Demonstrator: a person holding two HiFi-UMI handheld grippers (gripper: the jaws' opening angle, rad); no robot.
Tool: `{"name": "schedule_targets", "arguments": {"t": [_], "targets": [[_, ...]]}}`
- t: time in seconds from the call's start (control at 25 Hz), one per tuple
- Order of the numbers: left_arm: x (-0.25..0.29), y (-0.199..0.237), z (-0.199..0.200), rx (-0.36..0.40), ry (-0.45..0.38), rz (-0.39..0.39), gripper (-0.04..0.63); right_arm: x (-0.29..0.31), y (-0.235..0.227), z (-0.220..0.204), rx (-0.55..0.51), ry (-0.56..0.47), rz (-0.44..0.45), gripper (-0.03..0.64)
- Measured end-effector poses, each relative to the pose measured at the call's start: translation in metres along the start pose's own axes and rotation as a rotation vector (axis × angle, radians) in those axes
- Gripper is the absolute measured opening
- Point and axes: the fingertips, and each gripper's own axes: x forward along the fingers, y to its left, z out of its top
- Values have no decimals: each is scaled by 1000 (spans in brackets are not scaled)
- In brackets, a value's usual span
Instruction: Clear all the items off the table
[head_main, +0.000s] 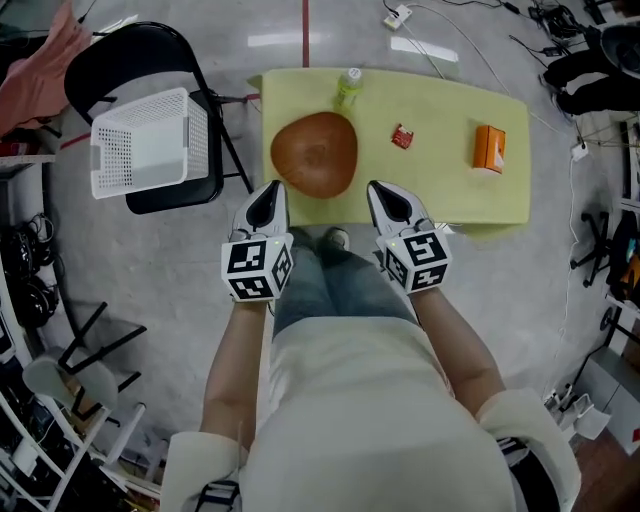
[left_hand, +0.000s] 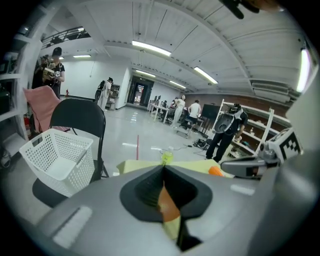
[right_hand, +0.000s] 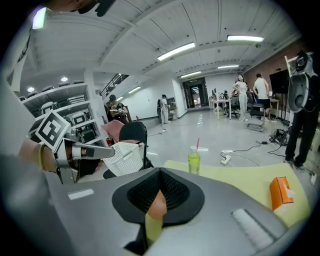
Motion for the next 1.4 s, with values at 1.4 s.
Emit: {"name": "schedule_targets", "arguments": {"t": [1.4], "targets": [[210, 120, -172, 53, 451, -26, 232, 186, -108, -173, 255, 282, -275, 95]]}}
